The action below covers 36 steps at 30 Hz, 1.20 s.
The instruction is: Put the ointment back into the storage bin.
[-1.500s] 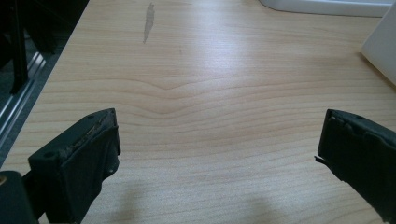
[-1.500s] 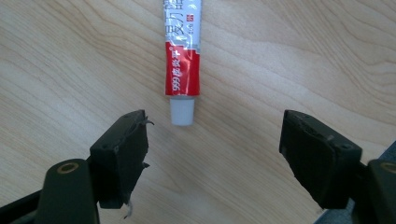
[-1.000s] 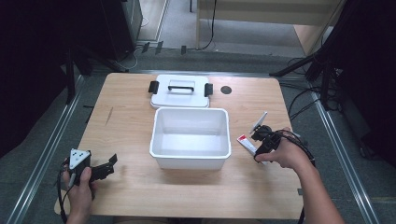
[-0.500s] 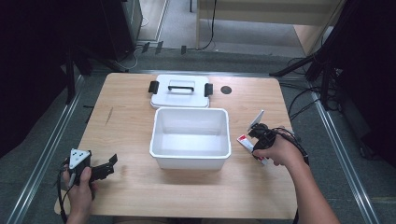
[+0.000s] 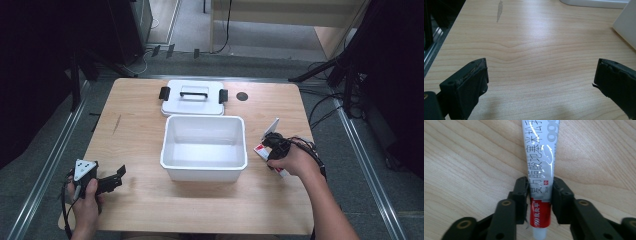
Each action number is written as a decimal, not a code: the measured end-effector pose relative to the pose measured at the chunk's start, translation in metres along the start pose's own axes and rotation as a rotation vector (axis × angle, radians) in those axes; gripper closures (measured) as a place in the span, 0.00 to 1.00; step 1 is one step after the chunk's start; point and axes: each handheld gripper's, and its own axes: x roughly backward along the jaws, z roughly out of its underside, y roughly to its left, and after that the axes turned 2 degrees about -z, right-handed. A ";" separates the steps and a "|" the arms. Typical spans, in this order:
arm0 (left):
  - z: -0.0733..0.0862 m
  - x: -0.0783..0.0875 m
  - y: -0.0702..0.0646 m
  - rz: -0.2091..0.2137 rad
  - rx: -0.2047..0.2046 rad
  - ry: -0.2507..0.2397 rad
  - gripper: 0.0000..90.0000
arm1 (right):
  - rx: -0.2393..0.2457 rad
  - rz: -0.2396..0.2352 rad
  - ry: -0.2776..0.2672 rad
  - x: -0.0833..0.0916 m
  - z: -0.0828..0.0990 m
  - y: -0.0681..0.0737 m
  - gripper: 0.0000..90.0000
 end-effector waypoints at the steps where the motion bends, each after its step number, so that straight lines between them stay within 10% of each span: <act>1: 0.000 0.000 0.000 0.001 0.000 0.001 0.00 | -0.009 0.001 0.002 0.000 0.000 0.002 0.80; 22: 0.000 0.000 0.001 0.002 0.003 0.003 0.00 | -0.196 -0.099 -0.061 0.049 -0.004 0.009 0.80; 36: 0.000 0.000 0.001 0.001 0.005 0.004 0.00 | -0.210 -0.086 -0.126 0.101 -0.009 0.022 0.80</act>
